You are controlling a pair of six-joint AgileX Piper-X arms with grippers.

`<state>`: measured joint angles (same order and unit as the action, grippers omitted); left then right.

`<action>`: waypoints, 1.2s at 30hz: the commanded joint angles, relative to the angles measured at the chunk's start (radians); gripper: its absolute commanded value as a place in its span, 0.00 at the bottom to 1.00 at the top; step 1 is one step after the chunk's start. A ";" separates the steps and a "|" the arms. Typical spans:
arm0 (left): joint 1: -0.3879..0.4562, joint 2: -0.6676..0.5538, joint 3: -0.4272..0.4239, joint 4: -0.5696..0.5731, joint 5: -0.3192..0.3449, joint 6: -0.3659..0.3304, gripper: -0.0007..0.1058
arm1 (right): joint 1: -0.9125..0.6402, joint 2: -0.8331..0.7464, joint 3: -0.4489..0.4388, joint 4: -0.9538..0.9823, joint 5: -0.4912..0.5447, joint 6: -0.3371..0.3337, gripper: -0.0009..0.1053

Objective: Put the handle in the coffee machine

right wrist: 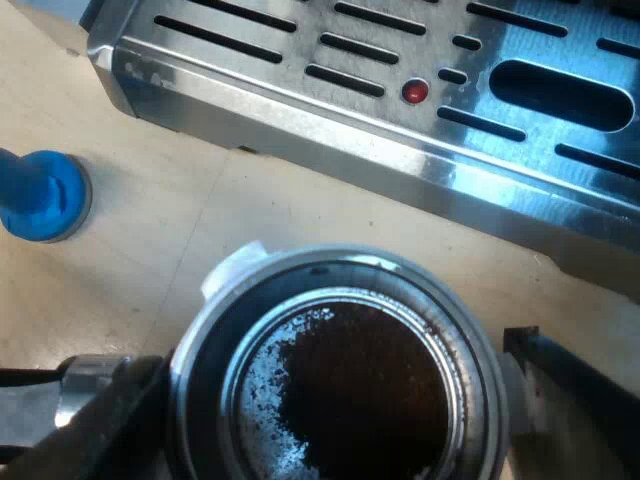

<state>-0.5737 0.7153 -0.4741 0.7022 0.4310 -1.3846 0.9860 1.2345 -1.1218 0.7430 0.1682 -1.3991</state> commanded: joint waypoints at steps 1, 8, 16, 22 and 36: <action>-0.005 -0.001 0.000 0.037 0.015 0.015 0.01 | -0.002 -0.019 -0.004 -0.020 -0.021 -0.011 0.41; -0.005 -0.001 0.000 0.040 0.027 0.015 0.01 | -0.002 -0.024 -0.004 -0.030 -0.050 -0.031 0.80; -0.005 -0.001 0.000 0.063 0.035 0.015 0.01 | -0.002 -0.075 -0.010 -0.067 -0.002 -0.088 0.80; 0.067 -0.006 0.000 0.089 0.037 0.015 0.01 | -0.002 -0.168 -0.010 -0.067 0.015 -0.101 0.80; 0.332 -0.089 0.000 0.116 0.105 0.028 0.01 | 0.167 -0.239 0.003 -0.068 0.204 -0.147 0.80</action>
<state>-0.2690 0.6385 -0.4637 0.8458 0.4837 -1.3581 1.1182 1.0017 -1.1211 0.6844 0.3190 -1.5350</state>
